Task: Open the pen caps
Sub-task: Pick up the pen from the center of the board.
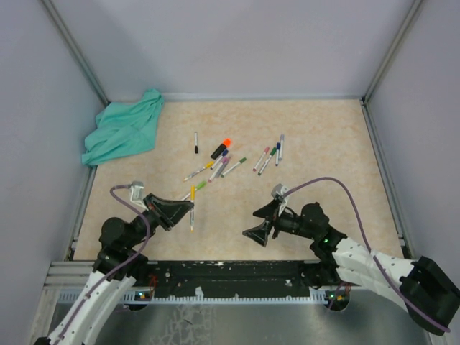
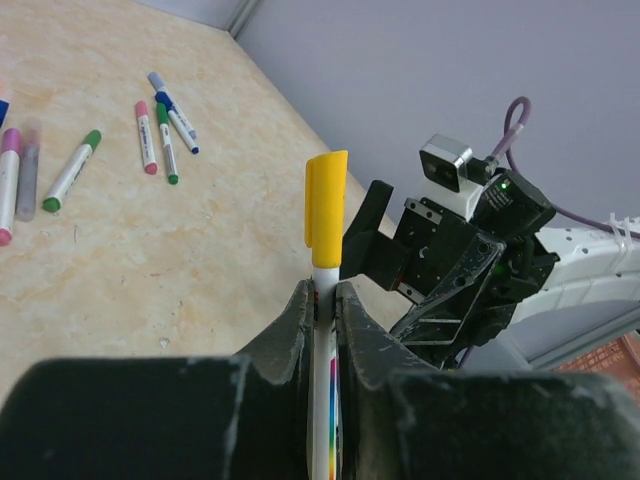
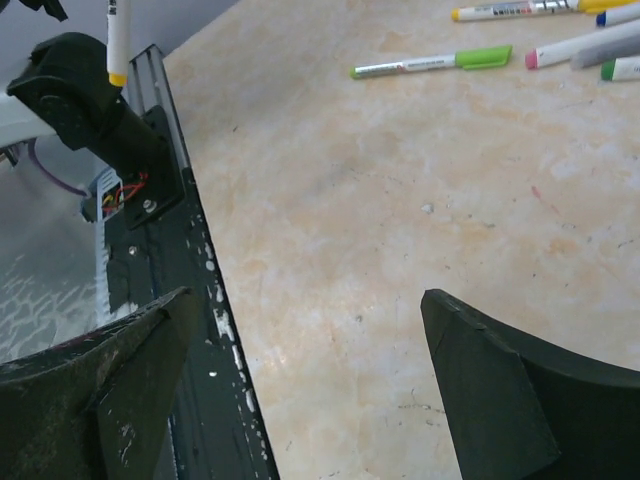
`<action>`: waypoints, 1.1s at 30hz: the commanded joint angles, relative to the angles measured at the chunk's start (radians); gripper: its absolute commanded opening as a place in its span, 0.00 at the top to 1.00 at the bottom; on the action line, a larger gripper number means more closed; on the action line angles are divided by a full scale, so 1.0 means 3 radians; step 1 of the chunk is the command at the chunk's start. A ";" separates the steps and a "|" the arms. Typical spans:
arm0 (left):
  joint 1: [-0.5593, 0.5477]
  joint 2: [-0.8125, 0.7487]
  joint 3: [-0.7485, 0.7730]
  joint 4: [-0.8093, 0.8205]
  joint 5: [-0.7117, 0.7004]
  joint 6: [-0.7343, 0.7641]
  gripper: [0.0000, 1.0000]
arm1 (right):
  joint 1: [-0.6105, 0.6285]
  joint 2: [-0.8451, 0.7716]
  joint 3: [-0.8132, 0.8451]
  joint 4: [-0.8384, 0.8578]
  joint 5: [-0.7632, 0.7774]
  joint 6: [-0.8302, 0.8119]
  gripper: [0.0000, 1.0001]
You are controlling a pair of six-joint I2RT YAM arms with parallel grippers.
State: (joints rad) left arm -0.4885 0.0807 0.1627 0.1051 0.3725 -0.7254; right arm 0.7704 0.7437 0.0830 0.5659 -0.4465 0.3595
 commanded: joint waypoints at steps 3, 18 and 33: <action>-0.0009 -0.0099 -0.0305 0.0303 0.0141 -0.0075 1.00 | 0.0038 0.0081 -0.0005 0.0385 -0.0045 -0.0084 0.05; -0.0019 0.0128 -0.0556 0.1310 0.0206 -0.0471 1.00 | 0.1042 -0.0038 0.0239 0.0221 0.1222 -0.0084 0.05; -0.0063 -0.0060 -0.0398 0.1050 -0.0032 -0.0523 1.00 | 0.1849 0.1889 0.1128 0.1835 0.2423 0.0233 0.07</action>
State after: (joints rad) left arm -0.5014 0.1032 0.0185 0.4408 0.3916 -0.8684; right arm 1.2991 1.2781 0.3691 0.9150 0.1329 0.3931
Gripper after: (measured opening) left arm 0.128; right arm 0.938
